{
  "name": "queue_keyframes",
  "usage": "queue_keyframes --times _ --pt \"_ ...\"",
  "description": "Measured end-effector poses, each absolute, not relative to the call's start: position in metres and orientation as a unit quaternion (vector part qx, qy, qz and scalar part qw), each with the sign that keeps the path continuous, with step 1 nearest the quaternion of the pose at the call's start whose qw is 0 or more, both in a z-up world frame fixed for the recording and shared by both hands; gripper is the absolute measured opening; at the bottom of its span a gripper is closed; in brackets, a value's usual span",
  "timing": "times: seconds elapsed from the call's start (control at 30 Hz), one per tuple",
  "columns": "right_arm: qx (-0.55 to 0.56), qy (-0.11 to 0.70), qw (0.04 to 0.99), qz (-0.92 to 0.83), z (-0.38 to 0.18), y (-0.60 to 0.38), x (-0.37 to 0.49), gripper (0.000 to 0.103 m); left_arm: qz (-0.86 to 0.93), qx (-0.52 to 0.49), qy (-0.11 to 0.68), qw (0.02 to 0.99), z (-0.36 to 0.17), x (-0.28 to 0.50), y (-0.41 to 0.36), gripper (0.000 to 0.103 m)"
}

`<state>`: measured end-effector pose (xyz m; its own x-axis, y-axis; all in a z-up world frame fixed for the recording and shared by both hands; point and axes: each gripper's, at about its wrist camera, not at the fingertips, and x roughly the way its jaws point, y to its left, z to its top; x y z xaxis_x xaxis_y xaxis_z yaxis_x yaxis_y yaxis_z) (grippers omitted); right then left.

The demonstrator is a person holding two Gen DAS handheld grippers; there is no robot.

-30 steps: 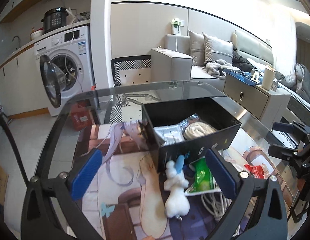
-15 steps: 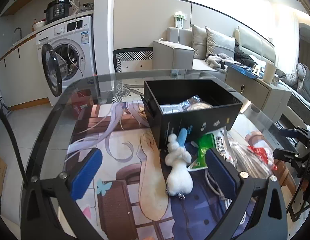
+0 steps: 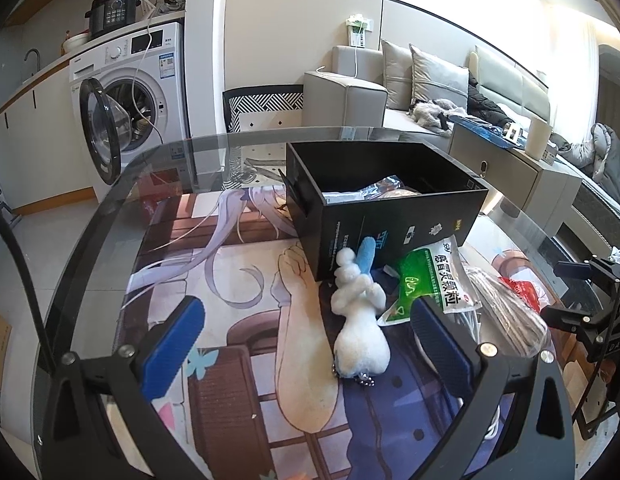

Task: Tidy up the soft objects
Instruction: 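Grasp the red balloon glue bag with the right gripper while the left approaches the white plush toy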

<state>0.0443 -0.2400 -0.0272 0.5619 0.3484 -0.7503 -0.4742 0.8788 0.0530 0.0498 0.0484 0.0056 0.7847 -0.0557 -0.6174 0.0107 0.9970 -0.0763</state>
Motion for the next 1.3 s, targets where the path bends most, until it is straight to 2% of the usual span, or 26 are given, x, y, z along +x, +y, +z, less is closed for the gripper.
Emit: queue_keyframes --times 1.3 --pt "-0.071 0.426 0.875 0.218 -0.035 -0.235 0.060 0.103 -0.022 -0.022 0.350 0.936 -0.004 0.059 0.041 0.103"
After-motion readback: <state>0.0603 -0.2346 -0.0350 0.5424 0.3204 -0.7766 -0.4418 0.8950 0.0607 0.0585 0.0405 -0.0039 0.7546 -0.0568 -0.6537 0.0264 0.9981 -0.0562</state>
